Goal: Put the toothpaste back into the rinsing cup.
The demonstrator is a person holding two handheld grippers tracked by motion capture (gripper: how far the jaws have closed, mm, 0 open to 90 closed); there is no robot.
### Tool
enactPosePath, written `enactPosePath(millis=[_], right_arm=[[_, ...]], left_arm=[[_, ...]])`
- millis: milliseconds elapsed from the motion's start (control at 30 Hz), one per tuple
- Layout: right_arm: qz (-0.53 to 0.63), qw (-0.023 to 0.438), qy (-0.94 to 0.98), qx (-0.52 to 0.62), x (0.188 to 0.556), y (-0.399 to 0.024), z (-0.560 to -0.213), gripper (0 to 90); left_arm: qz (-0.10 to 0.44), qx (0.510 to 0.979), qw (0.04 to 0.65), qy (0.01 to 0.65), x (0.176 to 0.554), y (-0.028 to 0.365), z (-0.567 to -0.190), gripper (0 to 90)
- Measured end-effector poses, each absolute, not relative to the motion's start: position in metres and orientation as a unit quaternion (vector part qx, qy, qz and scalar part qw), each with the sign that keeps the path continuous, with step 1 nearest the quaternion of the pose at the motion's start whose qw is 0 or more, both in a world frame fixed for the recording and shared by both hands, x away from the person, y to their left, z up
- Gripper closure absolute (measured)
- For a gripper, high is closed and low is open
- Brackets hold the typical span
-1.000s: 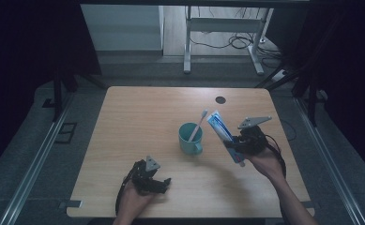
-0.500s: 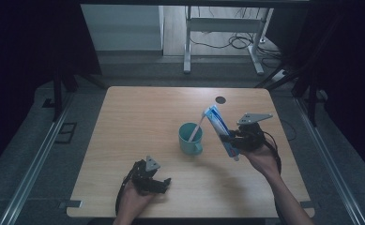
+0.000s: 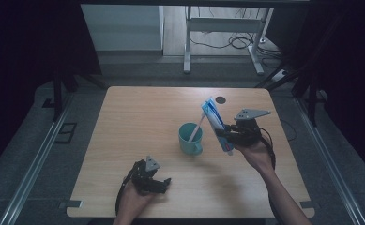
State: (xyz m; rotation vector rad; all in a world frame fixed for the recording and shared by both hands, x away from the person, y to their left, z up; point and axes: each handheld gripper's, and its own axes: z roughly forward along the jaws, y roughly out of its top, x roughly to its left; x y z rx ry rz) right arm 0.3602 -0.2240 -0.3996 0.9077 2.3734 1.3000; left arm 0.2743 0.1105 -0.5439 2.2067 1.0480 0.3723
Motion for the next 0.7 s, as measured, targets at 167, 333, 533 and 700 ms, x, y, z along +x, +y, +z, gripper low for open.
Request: enactPosePath(millis=[167, 333, 533, 700], right_arm=[[0.461, 0.144, 0.818, 0.314, 0.362, -0.219, -0.395, 69.5], [0.467, 0.146, 0.815, 0.311, 0.364, -0.215, -0.393, 69.6], [0.474, 0.146, 0.811, 0.310, 0.366, -0.209, -0.389, 69.7], [0.480, 0.145, 0.808, 0.308, 0.368, -0.205, -0.387, 69.8]], left_arm=[[0.142, 0.843, 0.329, 0.401, 0.274, 0.111, -0.544, 4.3], [0.142, 0.843, 0.329, 0.401, 0.274, 0.111, -0.544, 4.3], [0.142, 0.843, 0.329, 0.400, 0.274, 0.111, -0.544, 4.3], [0.142, 0.844, 0.329, 0.400, 0.274, 0.111, -0.544, 4.3]])
